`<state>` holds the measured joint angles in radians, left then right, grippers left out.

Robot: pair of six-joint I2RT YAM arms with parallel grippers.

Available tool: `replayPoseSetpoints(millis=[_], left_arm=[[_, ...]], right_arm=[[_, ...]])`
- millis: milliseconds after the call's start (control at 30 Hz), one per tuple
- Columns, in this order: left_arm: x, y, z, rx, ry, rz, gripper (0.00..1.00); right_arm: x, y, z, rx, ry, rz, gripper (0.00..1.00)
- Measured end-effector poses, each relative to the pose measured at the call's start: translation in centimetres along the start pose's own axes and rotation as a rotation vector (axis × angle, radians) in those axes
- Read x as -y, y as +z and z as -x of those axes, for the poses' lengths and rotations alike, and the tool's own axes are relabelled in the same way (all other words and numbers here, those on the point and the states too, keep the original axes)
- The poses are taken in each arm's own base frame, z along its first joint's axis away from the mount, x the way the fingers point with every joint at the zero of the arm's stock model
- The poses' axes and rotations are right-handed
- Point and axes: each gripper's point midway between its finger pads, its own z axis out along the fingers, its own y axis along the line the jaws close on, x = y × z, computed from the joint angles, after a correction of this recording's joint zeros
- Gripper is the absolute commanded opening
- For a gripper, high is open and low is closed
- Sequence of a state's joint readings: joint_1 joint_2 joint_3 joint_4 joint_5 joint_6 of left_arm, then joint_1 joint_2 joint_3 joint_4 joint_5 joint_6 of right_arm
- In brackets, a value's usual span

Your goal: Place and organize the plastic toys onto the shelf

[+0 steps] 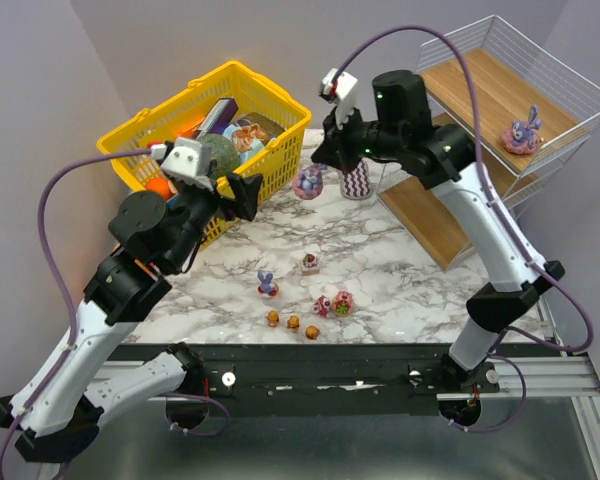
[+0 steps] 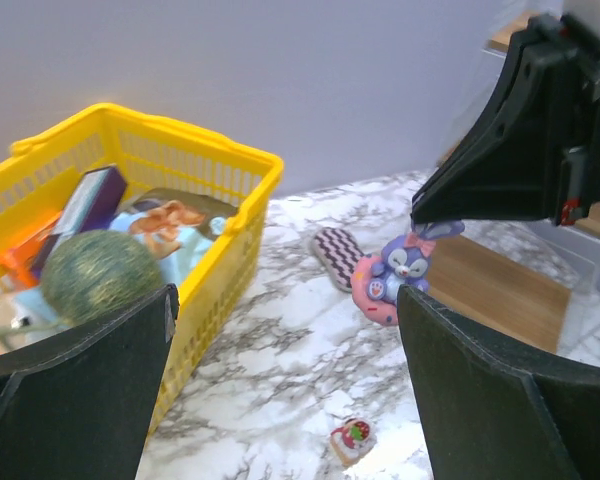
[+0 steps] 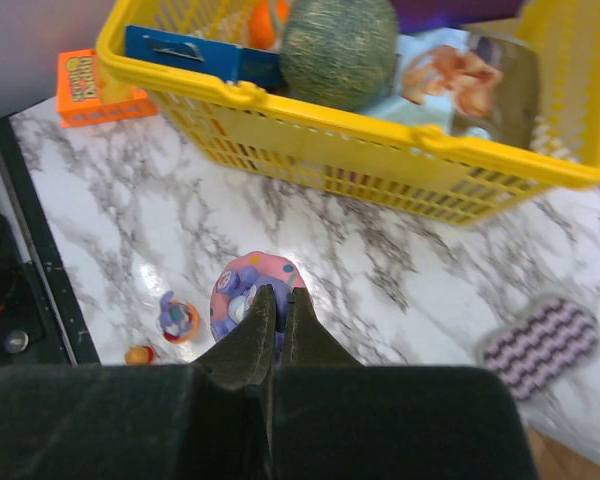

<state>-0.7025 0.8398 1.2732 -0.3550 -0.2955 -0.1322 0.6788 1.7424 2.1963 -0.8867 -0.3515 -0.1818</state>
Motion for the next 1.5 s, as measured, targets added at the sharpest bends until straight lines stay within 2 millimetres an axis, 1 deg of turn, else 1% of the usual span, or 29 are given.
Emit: replayPoseSetpoints(millis=[33,67,133,167,200,233,300,333,400,500,533,633,733,800,933,1000,1067,1133,1233,1367,1400,1433,1500], left_arm=[[1.1,0.8,0.1,-0.008,0.008,-0.048,0.99],[2.1,1.6,0.1,-0.011,0.015,-0.09,0.99],[4.6,3.2,0.1,-0.026,0.036,-0.205,0.99],[6.2,4.2,0.2,-0.031,0.048,-0.279,0.99],[7.2,5.1,0.0,-0.039,0.058,-0.326,0.98],[8.7,6.1,-0.4,-0.057,0.071,-0.395,0.95],[10.9,7.6,-0.8,-0.081,0.085,-0.492,0.92],[11.9,8.3,-0.8,-0.086,0.091,-0.541,0.89],[13.4,9.0,-1.0,-0.096,0.097,-0.615,0.87],[14.7,9.2,-1.0,-0.101,0.099,-0.688,0.88],[15.0,9.1,-0.8,-0.098,0.098,-0.708,0.92],[15.5,8.7,-0.5,-0.091,0.098,-0.745,0.98],[15.9,8.4,-0.3,-0.087,0.098,-0.771,0.98],[16.2,8.2,-0.4,-0.089,0.096,-0.796,0.97],[17.2,8.4,-0.3,-0.088,0.088,-0.855,0.91],[18.0,9.0,-0.2,-0.087,0.077,-0.894,0.88],[18.8,9.5,-0.5,-0.091,0.066,-0.932,0.83],[19.5,9.9,-0.9,-0.103,0.051,-0.973,0.76],[20.5,10.7,-1.2,-0.112,0.033,-1.019,0.68],[21.0,11.2,-1.9,-0.131,0.017,-1.051,0.63],[21.2,11.3,-2.0,-0.133,0.014,-1.059,0.61],[21.3,11.4,-2.1,-0.134,0.012,-1.064,0.57],[21.4,11.7,-2.1,-0.133,0.011,-1.067,0.54]], right_arm=[[0.2,-1.3,0.2,0.005,0.0,-0.019,0.0],[0.0,-2.3,0.4,0.009,0.0,-0.024,0.0],[-0.5,-3.7,0.8,0.018,0.005,-0.027,0.01],[-0.7,-4.2,0.8,0.02,0.013,-0.028,0.0],[-0.9,-4.6,0.8,0.018,0.022,-0.029,0.0],[-1.0,-5.0,0.8,0.014,0.034,-0.032,0.0],[-1.0,-5.5,0.5,0.0,0.058,-0.046,0.0],[-0.9,-5.7,0.4,-0.004,0.07,-0.058,0.0],[-0.5,-6.2,0.1,-0.015,0.092,-0.088,0.0],[0.1,-7.3,0.0,-0.02,0.111,-0.139,0.0],[0.5,-7.8,0.1,-0.014,0.114,-0.161,0.0],[1.3,-9.6,0.6,0.014,0.115,-0.225,0.0],[2.2,-11.6,1.2,0.044,0.119,-0.285,0.0],[2.6,-12.8,1.5,0.062,0.119,-0.315,0.0],[2.9,-14.2,1.9,0.088,0.119,-0.341,0.0],[3.0,-14.6,2.0,0.095,0.119,-0.345,0.0],[3.0,-14.8,2.0,0.098,0.119,-0.347,0.0],[2.9,-14.9,2.1,0.101,0.119,-0.345,0.01],[2.8,-14.9,2.1,0.103,0.12,-0.341,0.0],[3.0,-15.0,2.1,0.104,0.122,-0.343,0.0],[3.0,-15.0,2.1,0.103,0.123,-0.345,0.01],[3.1,-15.0,2.0,0.103,0.124,-0.347,0.01],[3.1,-15.1,2.0,0.103,0.125,-0.349,0.01]])
